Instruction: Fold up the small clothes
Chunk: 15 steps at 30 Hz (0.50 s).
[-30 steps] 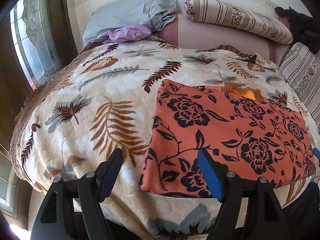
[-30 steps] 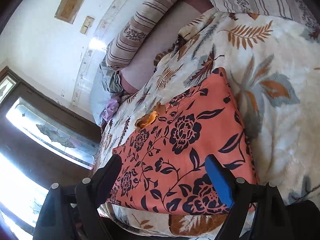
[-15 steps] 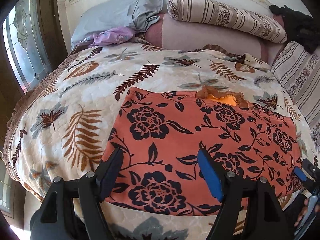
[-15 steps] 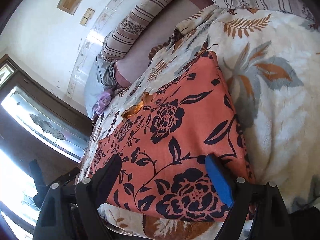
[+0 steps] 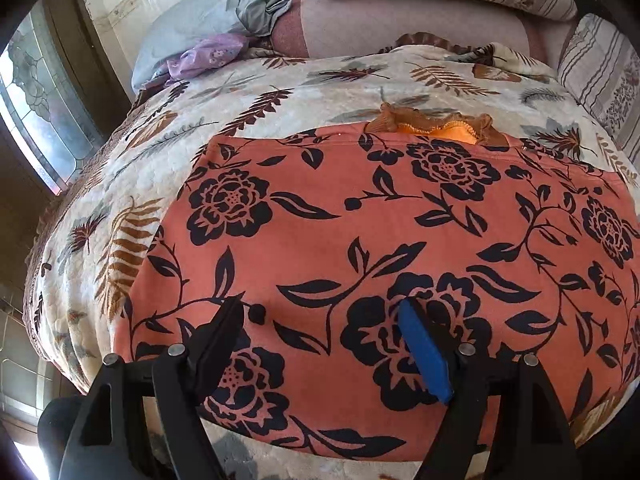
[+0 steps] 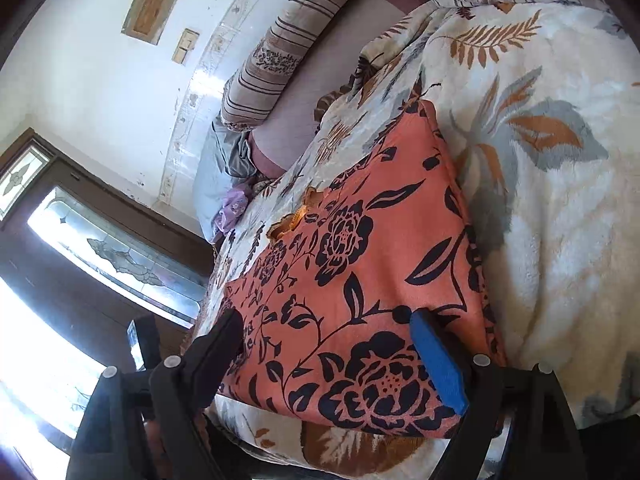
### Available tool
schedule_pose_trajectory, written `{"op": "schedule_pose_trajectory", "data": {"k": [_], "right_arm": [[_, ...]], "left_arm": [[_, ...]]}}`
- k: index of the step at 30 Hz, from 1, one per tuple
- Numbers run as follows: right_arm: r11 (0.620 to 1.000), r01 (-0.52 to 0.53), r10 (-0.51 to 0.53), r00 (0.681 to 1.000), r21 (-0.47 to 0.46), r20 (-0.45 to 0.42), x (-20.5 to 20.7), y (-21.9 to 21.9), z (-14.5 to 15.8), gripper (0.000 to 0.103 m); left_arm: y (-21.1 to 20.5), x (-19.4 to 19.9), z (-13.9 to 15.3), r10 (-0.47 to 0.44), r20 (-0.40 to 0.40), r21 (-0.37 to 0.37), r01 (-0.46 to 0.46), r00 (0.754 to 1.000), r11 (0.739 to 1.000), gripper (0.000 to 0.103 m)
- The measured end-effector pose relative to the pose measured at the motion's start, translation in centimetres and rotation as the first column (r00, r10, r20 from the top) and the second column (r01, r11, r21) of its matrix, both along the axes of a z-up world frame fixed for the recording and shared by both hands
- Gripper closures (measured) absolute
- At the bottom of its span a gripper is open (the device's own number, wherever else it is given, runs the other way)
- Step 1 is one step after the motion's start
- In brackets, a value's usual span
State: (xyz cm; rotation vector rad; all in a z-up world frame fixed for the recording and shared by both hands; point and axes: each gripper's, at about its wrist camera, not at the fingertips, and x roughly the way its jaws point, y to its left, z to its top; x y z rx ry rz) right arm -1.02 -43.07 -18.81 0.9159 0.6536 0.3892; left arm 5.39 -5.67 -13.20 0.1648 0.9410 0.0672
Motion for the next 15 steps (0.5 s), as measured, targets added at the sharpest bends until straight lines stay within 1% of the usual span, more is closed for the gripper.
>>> {"op": "schedule_pose_trajectory", "data": {"k": [2,4,5,7,9,10,12,14,15], "right_arm": [[0.999,0.026,-0.027,0.999,0.044,0.021,-0.7,-1.0,0.0,0.015],[0.994,0.075,-0.079,0.996,0.075,0.051,-1.5,-2.1,0.3,0.015],[0.991,0.096,-0.102,0.993,0.097,0.058,-1.9,-2.7,0.3,0.015],[0.98,0.131,-0.138,0.989,0.15,0.042,-2.1,-4.0,0.1,0.015],[0.975,0.119,-0.125,0.992,0.188,0.023,-1.3,-5.2,0.1,0.014],[0.979,0.108,-0.113,0.994,0.173,0.015,-0.8,-5.7,0.3,0.014],[0.99,0.097,-0.097,0.995,0.1,-0.007,0.9,-6.9,1.4,0.014],[0.995,0.049,-0.046,0.998,0.082,-0.038,3.6,-8.1,2.2,0.014],[0.998,0.038,-0.035,0.998,0.059,-0.056,5.1,-8.6,2.7,0.014]], "left_arm": [[-0.7,-0.5,0.9,-0.025,0.024,0.01,0.025,0.999,1.0,0.023],[-2.0,-1.1,2.2,-0.074,0.079,0.028,0.072,0.994,0.997,0.023],[-2.8,-1.4,2.8,-0.102,0.108,0.035,0.098,0.989,0.995,0.023],[-4.5,-1.7,3.6,-0.174,0.144,0.032,0.171,0.974,0.985,0.023],[-6.4,-1.9,3.8,-0.256,0.159,0.024,0.255,0.954,0.967,0.023],[-7.4,-1.9,3.6,-0.297,0.155,0.025,0.297,0.942,0.955,0.023],[-9.1,-1.5,2.5,-0.354,0.132,0.044,0.351,0.926,0.935,0.023],[-10.1,-0.9,0.9,-0.366,0.088,0.052,0.363,0.927,0.931,0.023],[-10.1,-0.6,0.1,-0.358,0.063,0.038,0.356,0.932,0.934,0.022]]}}
